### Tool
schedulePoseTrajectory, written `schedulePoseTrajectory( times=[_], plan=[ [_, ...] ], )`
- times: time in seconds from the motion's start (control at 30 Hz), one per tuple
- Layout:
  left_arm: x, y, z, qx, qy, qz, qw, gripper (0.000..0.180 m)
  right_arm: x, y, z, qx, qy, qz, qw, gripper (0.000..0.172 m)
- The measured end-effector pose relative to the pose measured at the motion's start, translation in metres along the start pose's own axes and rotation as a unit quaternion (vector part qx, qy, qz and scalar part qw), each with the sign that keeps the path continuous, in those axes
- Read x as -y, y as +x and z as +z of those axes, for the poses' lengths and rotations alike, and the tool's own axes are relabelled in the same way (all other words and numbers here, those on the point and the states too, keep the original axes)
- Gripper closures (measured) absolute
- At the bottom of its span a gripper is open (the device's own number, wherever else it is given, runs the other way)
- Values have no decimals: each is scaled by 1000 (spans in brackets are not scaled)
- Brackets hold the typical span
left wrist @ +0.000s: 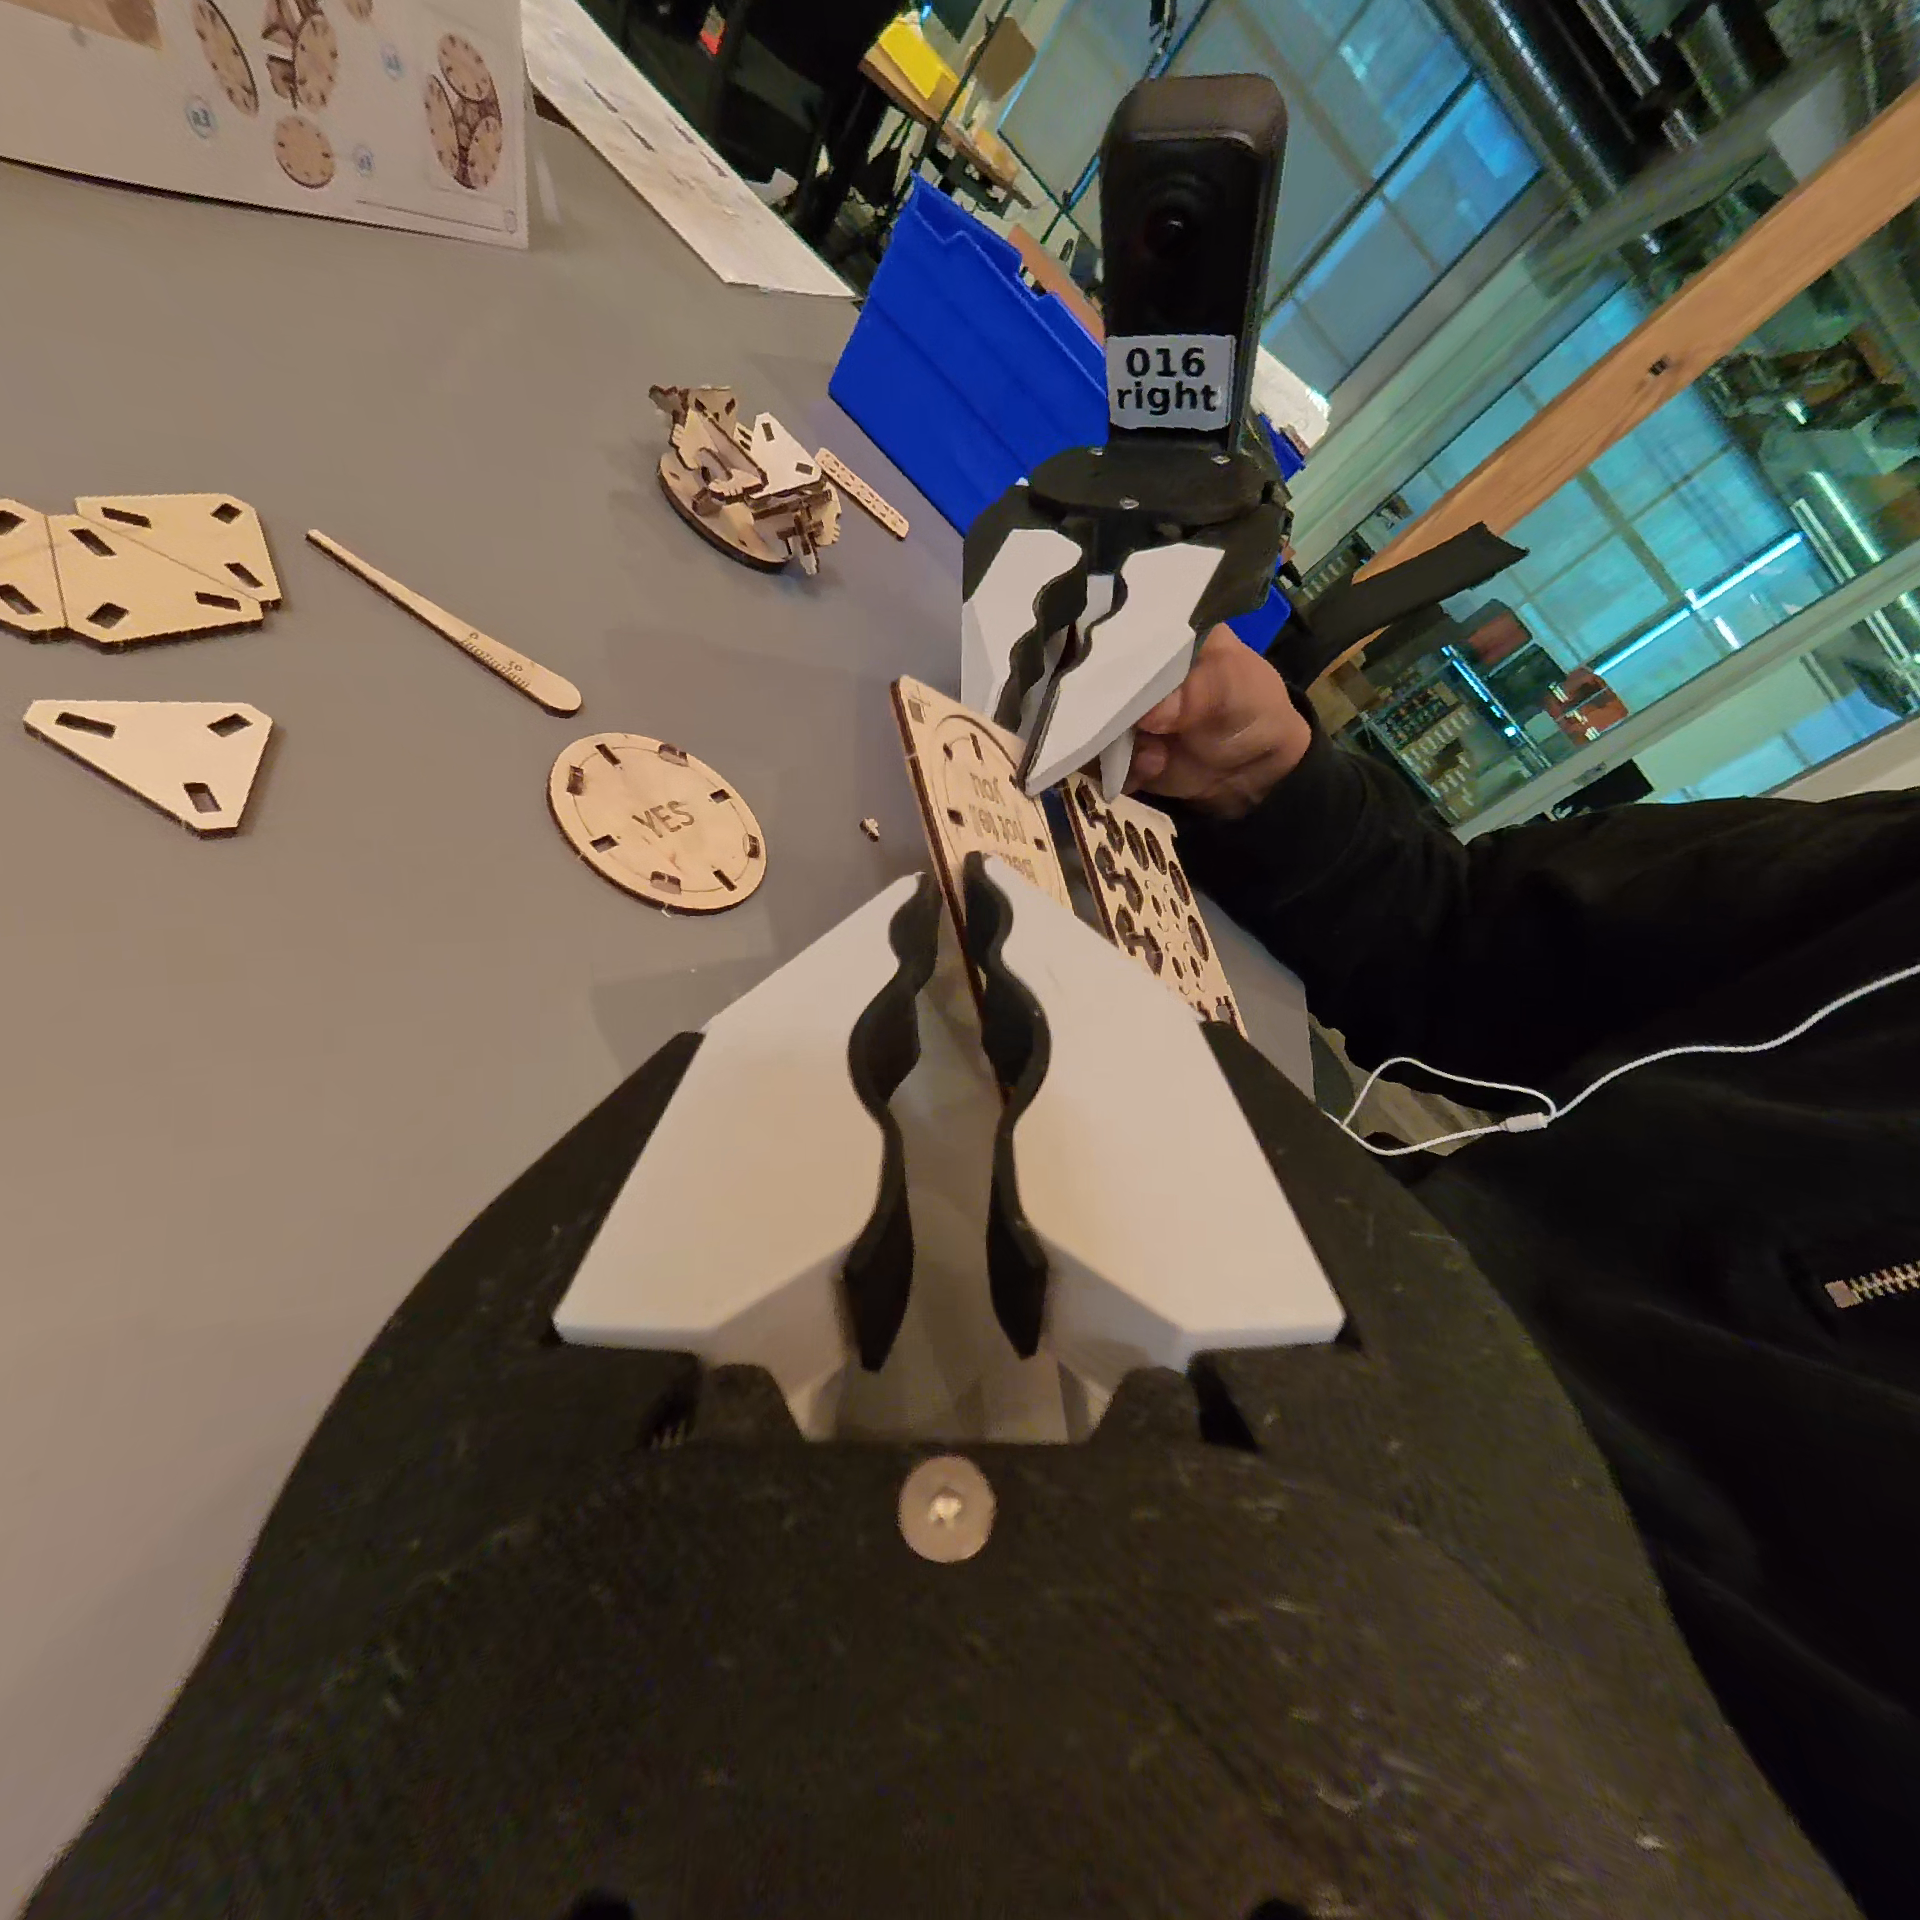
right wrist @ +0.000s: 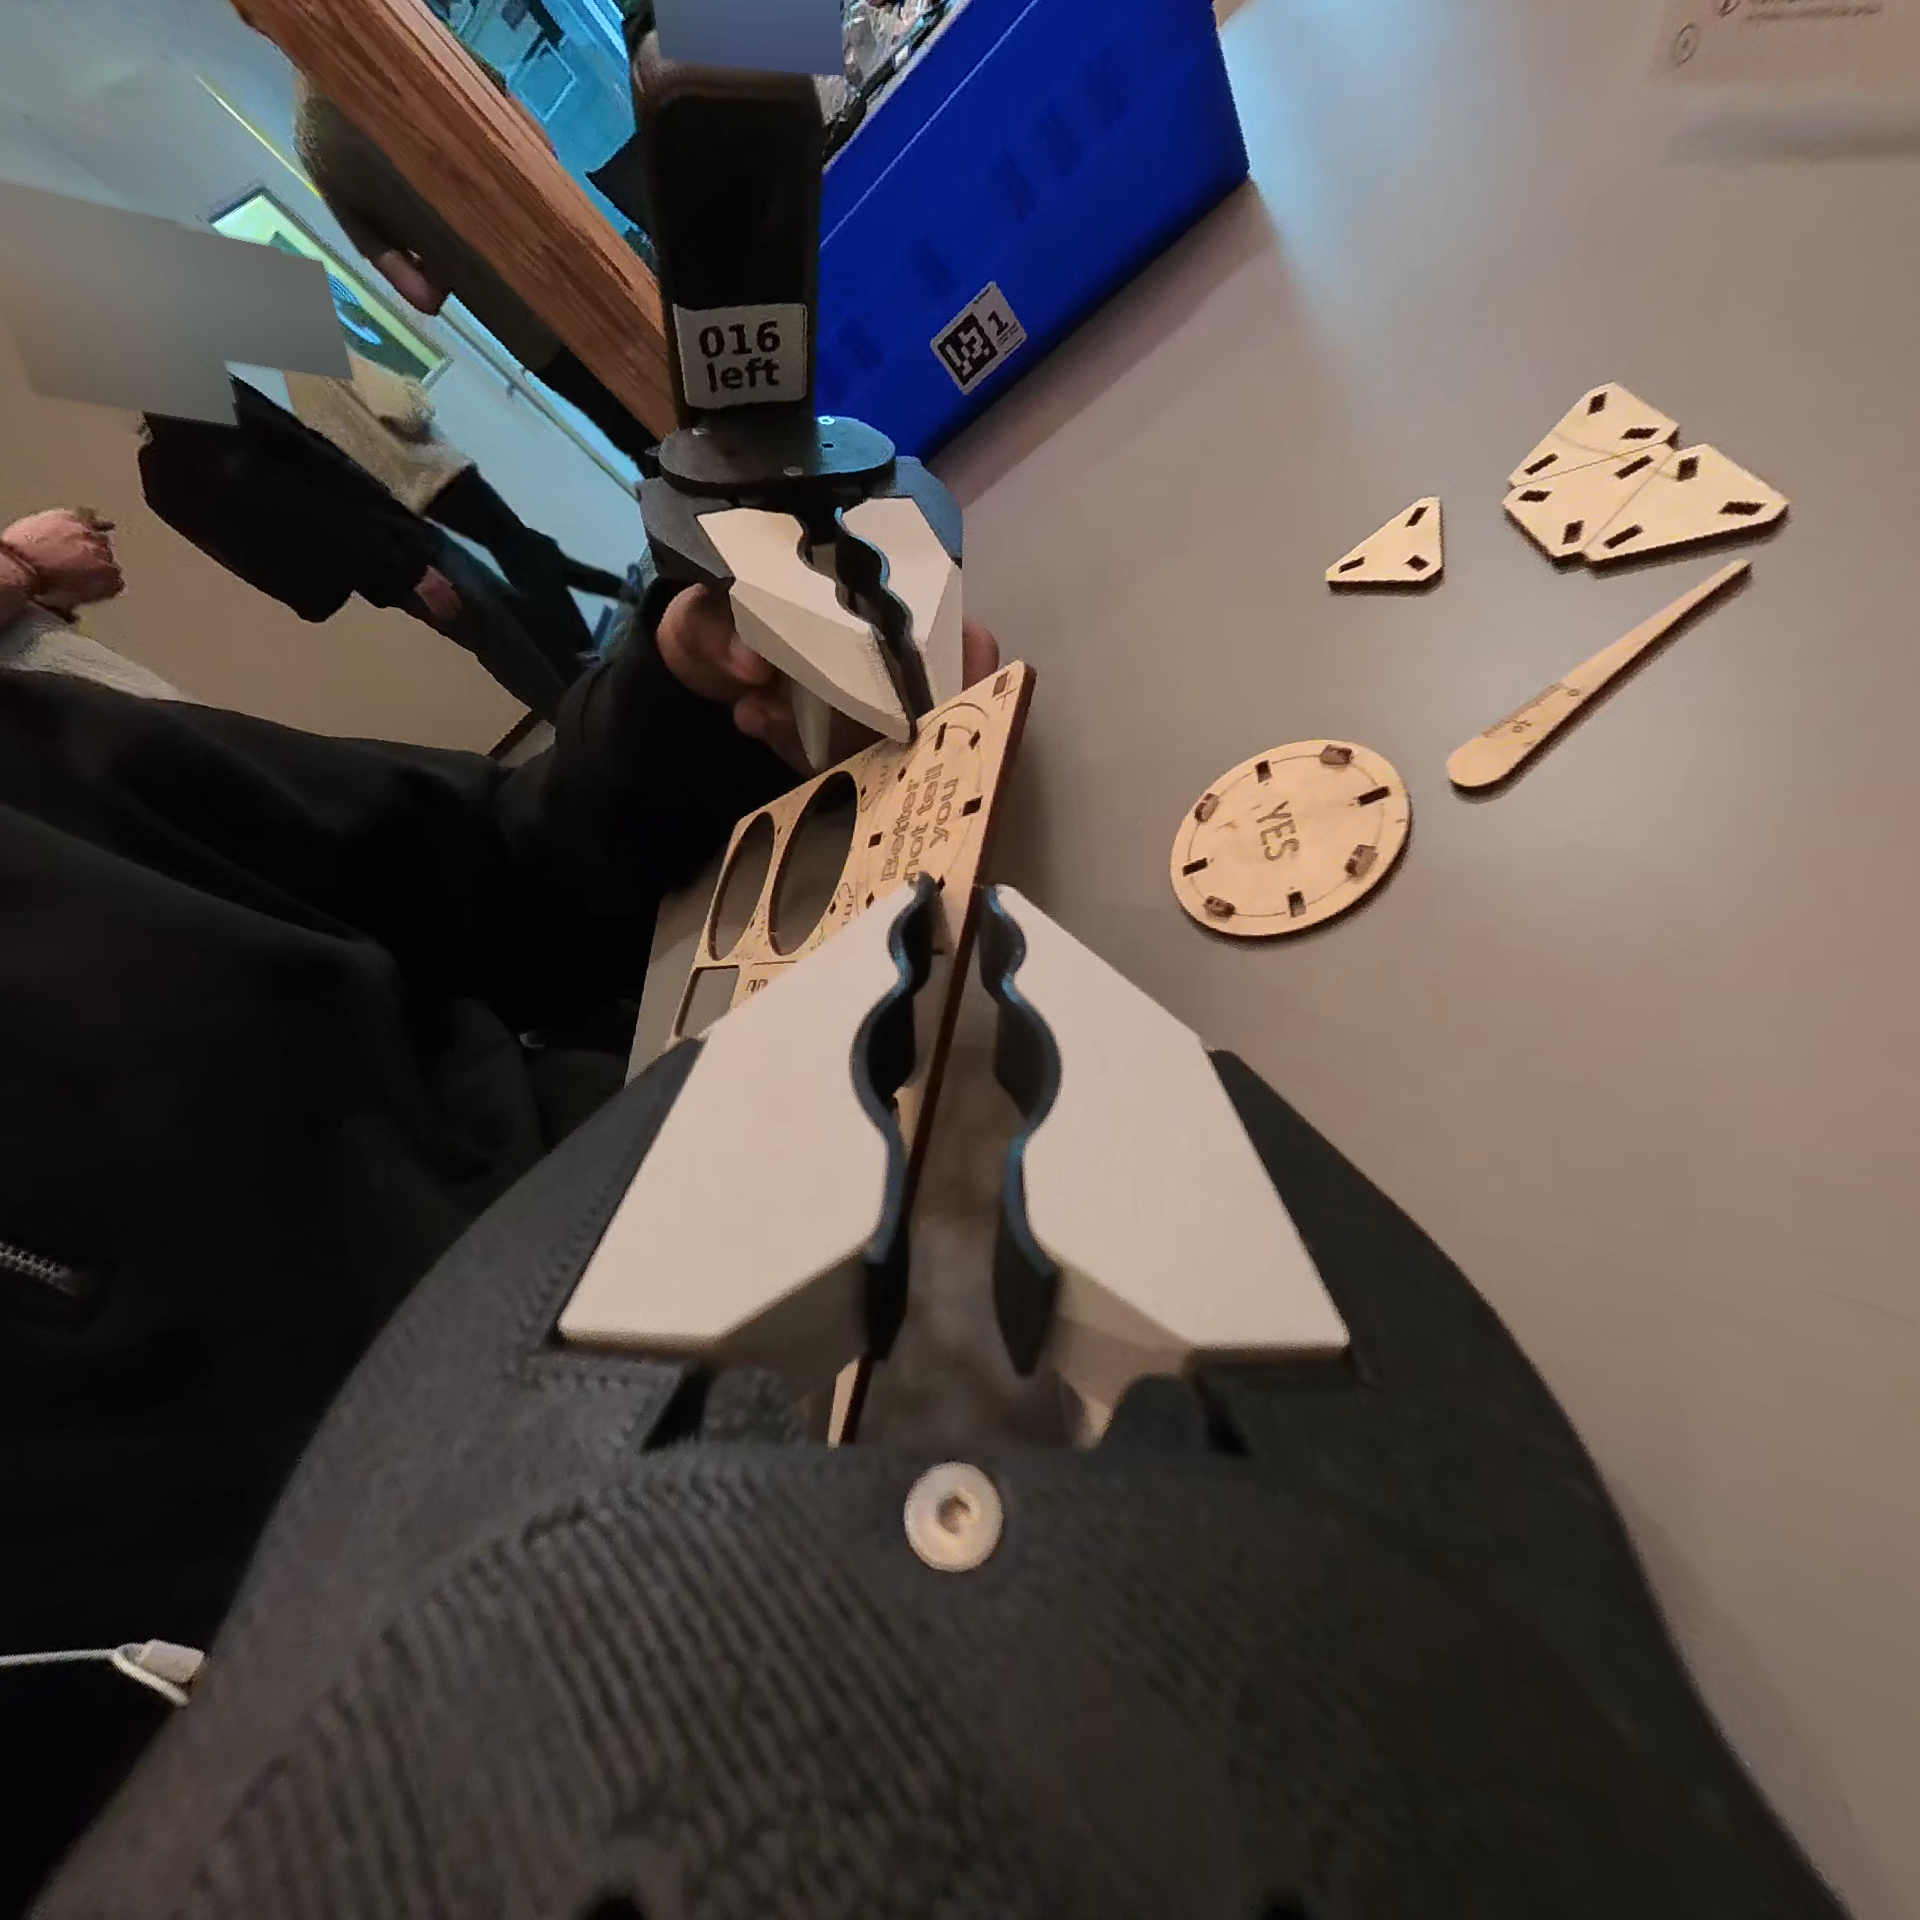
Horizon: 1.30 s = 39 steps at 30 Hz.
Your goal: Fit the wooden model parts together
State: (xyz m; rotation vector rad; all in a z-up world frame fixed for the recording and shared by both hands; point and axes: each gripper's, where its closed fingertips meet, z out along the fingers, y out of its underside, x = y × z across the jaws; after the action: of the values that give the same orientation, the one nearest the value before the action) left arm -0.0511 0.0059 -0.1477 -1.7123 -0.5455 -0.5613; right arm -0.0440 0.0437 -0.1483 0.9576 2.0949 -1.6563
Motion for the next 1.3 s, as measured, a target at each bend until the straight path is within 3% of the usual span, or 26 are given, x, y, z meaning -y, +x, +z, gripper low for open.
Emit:
schedulePoseTrajectory(
  times=[0.33, 1.3],
  plan=[
    [-6, 0, 2, -14, -18, -34, 999, 177, -1, 2, 2, -7, -2, -11, 1000, 165],
    [-4, -1, 1, -15, -10, -40, 999, 171, -2, -2, 4, -16, -8, -22, 1000, 164]
  ],
)
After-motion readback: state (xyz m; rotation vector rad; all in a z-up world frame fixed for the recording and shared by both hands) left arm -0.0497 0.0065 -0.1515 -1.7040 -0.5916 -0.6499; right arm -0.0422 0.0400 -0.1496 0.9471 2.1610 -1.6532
